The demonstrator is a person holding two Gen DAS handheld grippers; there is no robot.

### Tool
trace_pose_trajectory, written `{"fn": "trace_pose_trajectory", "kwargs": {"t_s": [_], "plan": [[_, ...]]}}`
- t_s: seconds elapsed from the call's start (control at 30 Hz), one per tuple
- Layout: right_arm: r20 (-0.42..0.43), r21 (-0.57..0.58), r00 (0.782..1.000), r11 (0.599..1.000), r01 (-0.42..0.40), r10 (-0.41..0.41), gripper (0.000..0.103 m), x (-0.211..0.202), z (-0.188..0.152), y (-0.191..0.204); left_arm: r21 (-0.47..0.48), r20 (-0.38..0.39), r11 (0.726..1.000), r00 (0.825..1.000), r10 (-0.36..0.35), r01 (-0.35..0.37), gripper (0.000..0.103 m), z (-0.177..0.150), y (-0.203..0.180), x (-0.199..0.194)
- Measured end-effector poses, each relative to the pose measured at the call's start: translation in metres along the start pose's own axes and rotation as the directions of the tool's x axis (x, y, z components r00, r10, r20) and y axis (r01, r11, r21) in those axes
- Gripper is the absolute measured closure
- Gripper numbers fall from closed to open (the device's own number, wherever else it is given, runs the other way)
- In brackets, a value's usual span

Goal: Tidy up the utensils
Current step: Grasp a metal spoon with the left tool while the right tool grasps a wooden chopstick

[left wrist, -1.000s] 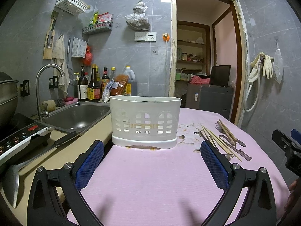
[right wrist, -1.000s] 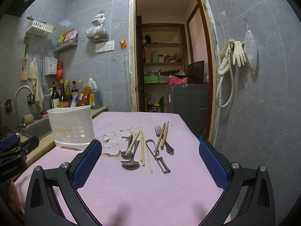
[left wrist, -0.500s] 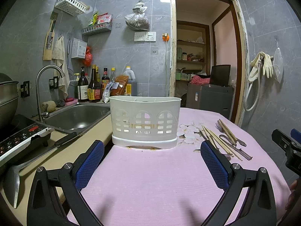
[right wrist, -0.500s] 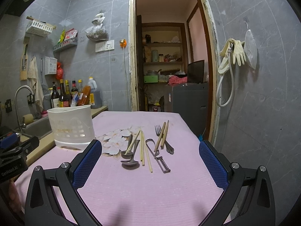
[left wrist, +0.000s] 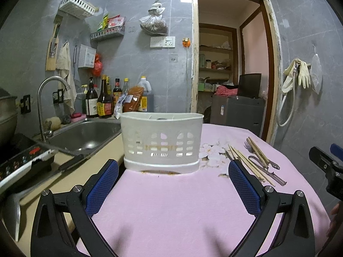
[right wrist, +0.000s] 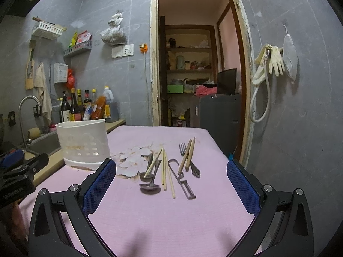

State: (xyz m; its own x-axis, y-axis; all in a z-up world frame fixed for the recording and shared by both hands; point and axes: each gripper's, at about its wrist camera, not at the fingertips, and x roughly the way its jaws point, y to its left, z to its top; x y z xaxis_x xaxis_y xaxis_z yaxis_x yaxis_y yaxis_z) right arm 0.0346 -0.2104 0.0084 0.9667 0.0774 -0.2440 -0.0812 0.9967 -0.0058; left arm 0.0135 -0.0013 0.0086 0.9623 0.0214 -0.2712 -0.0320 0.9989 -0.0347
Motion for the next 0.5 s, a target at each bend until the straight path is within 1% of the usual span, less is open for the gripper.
{"fn": "trace_pose_trajectory", "kwargs": {"t_s": [0.1,0.2,0.27,0.37,0.5], "plan": [[0.021,-0.041,1.000,0.999,-0.008,0.009,0.000,0.003,0.012,-0.004,0.020,0.009,1.000,1.000,-0.002,0.002,0.002,0.010,-0.005,0.008],[0.053,-0.078,0.999,0.997,0.014,-0.010,0.000,0.008,0.026,-0.011,0.091,0.009,0.995,0.999,0.037,-0.037,0.002,0.017,-0.016,0.022],[0.060,-0.106,0.998,0.994,0.026,-0.020,0.000,0.014,0.034,-0.016,0.125,-0.009,0.992,0.999,0.037,-0.036,0.002,0.020,-0.023,0.033],[0.050,-0.134,0.998,0.990,0.035,-0.028,0.000,0.027,0.044,-0.026,0.129,-0.033,0.992,0.999,-0.002,0.006,0.002,0.021,-0.029,0.046],[0.037,-0.132,0.999,0.991,0.030,-0.025,0.000,0.047,0.056,-0.041,0.124,-0.069,0.989,0.995,-0.076,0.084,0.002,0.033,-0.040,0.068]]}}
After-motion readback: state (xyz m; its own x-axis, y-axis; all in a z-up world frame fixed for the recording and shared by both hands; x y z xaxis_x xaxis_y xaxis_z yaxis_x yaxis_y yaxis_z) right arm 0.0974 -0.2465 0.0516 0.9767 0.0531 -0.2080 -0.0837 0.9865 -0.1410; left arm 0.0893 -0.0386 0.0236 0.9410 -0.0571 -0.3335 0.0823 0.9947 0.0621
